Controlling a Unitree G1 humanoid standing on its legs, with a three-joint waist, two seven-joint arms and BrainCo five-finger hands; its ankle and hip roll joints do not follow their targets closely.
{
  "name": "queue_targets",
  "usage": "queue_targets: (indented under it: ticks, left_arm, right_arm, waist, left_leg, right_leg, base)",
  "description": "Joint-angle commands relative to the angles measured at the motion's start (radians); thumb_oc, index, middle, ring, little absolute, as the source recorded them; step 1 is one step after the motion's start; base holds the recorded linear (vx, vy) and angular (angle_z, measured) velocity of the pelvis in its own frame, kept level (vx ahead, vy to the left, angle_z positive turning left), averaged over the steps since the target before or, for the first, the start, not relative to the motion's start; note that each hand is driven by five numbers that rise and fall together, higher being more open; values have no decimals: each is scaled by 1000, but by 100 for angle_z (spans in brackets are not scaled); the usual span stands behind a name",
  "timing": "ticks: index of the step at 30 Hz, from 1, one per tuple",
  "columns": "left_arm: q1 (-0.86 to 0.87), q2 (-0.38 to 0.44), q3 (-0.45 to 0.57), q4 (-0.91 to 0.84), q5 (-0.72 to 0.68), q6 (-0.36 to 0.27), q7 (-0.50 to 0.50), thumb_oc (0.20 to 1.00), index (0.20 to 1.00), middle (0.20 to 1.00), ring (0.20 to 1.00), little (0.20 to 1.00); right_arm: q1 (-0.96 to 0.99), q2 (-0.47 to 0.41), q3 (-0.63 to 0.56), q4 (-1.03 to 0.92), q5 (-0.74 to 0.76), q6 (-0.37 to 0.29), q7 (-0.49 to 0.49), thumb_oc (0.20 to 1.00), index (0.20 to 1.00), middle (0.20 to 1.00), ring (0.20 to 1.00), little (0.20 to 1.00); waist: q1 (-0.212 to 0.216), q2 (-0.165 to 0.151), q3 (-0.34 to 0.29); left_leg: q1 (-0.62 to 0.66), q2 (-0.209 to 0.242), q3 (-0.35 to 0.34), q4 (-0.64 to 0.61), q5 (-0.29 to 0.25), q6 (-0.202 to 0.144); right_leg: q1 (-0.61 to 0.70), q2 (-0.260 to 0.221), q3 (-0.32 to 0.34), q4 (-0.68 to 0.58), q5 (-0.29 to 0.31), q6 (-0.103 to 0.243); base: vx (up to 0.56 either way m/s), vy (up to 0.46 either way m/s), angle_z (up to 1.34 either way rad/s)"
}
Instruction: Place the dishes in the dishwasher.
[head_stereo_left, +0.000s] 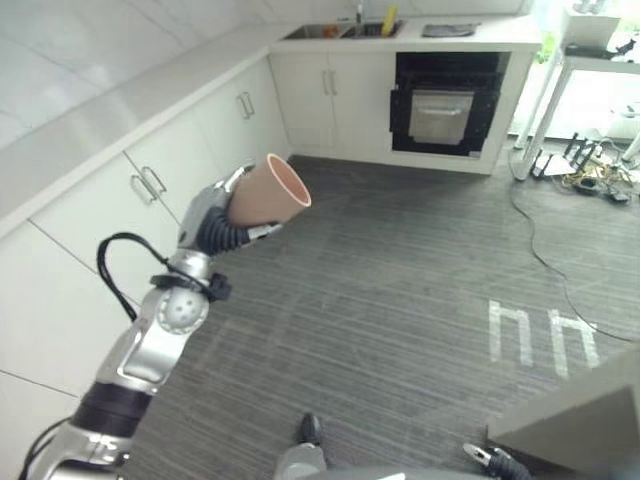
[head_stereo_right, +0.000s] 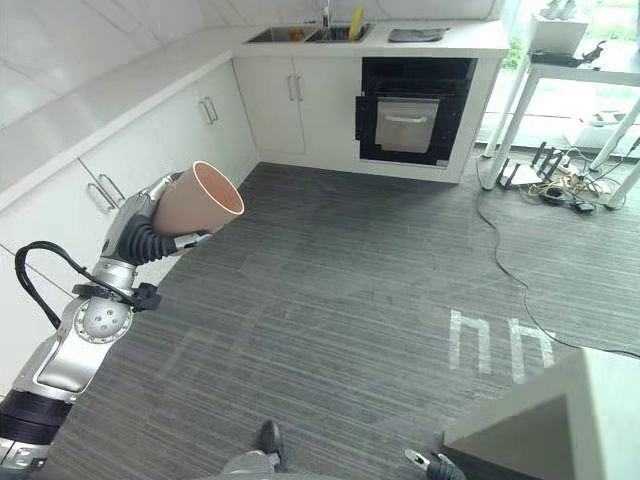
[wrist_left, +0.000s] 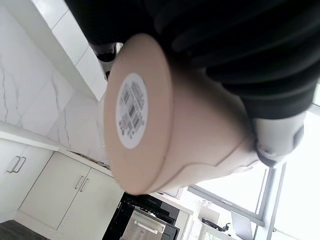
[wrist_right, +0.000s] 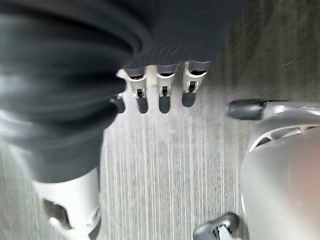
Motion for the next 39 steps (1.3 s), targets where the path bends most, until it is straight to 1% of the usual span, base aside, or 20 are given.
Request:
queue_targets:
  ticks: [1,4,5,6,8,10,11,14,18,20,24,27,30,31,33,34,35,36,37,39]
  left_arm:
    - [-62,23,56,-19,-5,-65,-14,200,200,200,200,200]
    - [-121,51,0,11,-22,-107,-21,200,200,200,200,200]
    - [-150,66,-24,19,-36,-116,-33,200,200,200,200,200]
    - [-163,75,-38,21,-45,-108,-35,200,200,200,200,200]
    - [-189,96,-66,25,-72,-95,-34,200,200,200,200,200]
    - [-202,103,-74,26,-83,-97,-34,200,200,200,200,200]
    - [-230,113,-89,35,-88,-99,-35,200,200,200,200,200]
    - [-238,113,-91,31,-67,-96,-41,200,200,200,200,200]
    - [-218,138,-93,-14,-68,-92,-49,200,200,200,200,200]
    - [-197,154,-90,-33,-74,-116,-55,200,200,200,200,200]
    - [-182,155,-82,-33,-70,-129,-66,200,200,200,200,200]
    - [-176,135,-101,-27,-55,-109,-63,200,200,200,200,200]
    - [-152,112,-97,-28,-21,-90,-43,200,200,200,200,200]
    - [-148,101,-96,-32,-12,-66,-30,200,200,200,200,200]
    - [-146,96,-91,-32,-12,-52,-21,200,200,200,200,200]
    - [-130,100,-72,-36,-35,-33,-14,200,200,200,200,200]
    - [-126,101,-69,-37,-38,-33,-15,200,200,200,200,200]
    - [-122,101,-63,-40,-48,-33,-20,200,200,200,200,200]
    - [-126,98,-64,-38,-51,-37,-25,200,200,200,200,200]
    - [-127,89,-68,-32,-42,-36,-19,200,200,200,200,200]
  right_arm:
    - [-11,-12,-2,-31,93,-24,-26,1000,1000,1000,1000,1000]
    - [13,6,-25,-75,86,-58,-29,1000,1000,1000,1000,1000]
    - [26,13,-23,-114,95,-71,-42,1000,1000,1000,1000,1000]
    - [29,15,-22,-125,100,-73,-43,1000,1000,1000,1000,1000]
    - [25,13,-25,-153,107,-93,-33,1000,1000,1000,1000,1000]
    - [19,11,-20,-175,105,-103,-26,1000,1000,1000,1000,1000]
    - [13,5,13,-256,89,-111,-36,1000,1000,1000,1000,1000]
    - [12,-3,38,-362,108,-83,-68,1000,1000,1000,1000,1000]
    - [-5,14,35,-424,154,-53,-78,1000,1000,1000,1000,1000]
    - [-14,31,31,-460,133,-39,-109,1000,1000,1000,1000,1000]
    - [-18,29,35,-470,140,-15,-132,1000,1000,1000,1000,1000]
    - [-26,14,50,-436,138,2,-138,1000,1000,1000,1000,1000]
    - [-35,-8,58,-401,116,9,-100,1000,1000,1000,1000,1000]
    - [-38,-21,64,-385,99,7,-76,1000,1000,1000,1000,1000]
    - [-42,-33,63,-376,78,8,-56,1000,1000,1000,1000,1000]
    - [-52,-60,67,-353,53,0,-28,1000,1000,1000,1000,1000]
    - [-53,-62,67,-350,52,-2,-26,1000,1000,1000,1000,1000]
    - [-55,-74,62,-337,56,-13,-17,1000,1000,1000,1000,1000]
    - [-57,-80,59,-333,66,-22,-15,1000,1000,1000,1000,1000]
    - [-69,-78,57,-317,58,-36,0,1000,1000,1000,1000,1000]
  waist:
    - [17,52,-59]
    - [-1,36,-68]
    - [-9,33,-68]
    - [-13,32,-68]
    - [-31,37,-64]
    - [-43,50,-57]
    - [-75,56,-39]
    - [-89,52,-22]
    - [-112,22,-4]
    - [-108,20,1]
    - [-102,22,-11]
    - [-120,16,-39]
    - [-123,25,-63]
    - [-123,33,-76]
    - [-124,39,-85]
    - [-114,43,-92]
    - [-113,44,-91]
    - [-98,29,-78]
    - [-90,29,-67]
    - [-74,35,-41]
  left_leg:
    - [-47,37,-96,53,-47,-58]
    - [-10,-58,-98,36,-102,20]
    - [6,-86,-87,33,-119,44]
    - [21,-101,-87,26,-131,57]
    - [67,-117,-78,8,-155,76]
    - [74,-99,-54,9,-148,79]
    - [124,-102,-71,0,-167,68]
    - [176,-99,-85,-16,-191,50]
    - [251,-107,-97,-21,-266,45]
    - [282,-93,-86,-10,-296,44]
    - [286,-82,-68,64,-331,46]
    - [282,-61,-65,153,-370,42]
    - [281,-15,-61,246,-310,-1]
    - [263,11,-62,331,-253,-33]
    - [253,32,-62,408,-207,-60]
    - [181,68,-90,620,-102,-115]
    - [164,73,-95,646,-93,-120]
    - [49,111,-122,802,-53,-132]
    - [-47,121,-157,852,-59,-119]
    - [-109,86,-167,777,-87,-82]
  right_leg:
    - [-28,100,-4,192,-62,-29]
    - [-90,76,27,439,47,27]
    - [-130,69,23,539,123,47]
    - [-156,54,24,600,154,62]
    - [-263,43,26,692,188,69]
    - [-327,71,17,687,193,48]
    - [-410,91,10,616,193,35]
    - [-447,41,-32,448,234,30]
    - [-520,-43,-13,145,395,67]
    - [-526,-73,-27,40,422,77]
    - [-481,-62,-66,52,386,67]
    - [-457,-6,-36,84,326,47]
    - [-434,58,-33,78,282,9]
    - [-407,96,-34,59,254,-25]
    - [-389,123,-35,47,230,-53]
    - [-343,167,-22,31,169,-109]
    - [-337,172,-21,29,162,-116]
    - [-300,180,-10,23,139,-146]
    - [-281,190,0,25,128,-157]
    - [-236,209,41,23,113,-156]
  base:
    - [392,471,7]
    - [263,408,34]
    - [246,368,76]
    - [218,311,82]
    - [147,202,35]
    - [133,90,-9]
    - [232,50,-16]
    - [314,-65,1]
    - [301,-174,-10]
    - [497,-228,-4]
    - [395,-182,-11]
    - [468,-213,-17]
    - [378,-182,-35]
    - [341,-164,-48]
    - [385,-205,-49]
    - [384,-229,-56]
    - [438,-307,-68]
    - [241,-170,-69]
    - [306,-120,-59]
    - [263,45,-45]
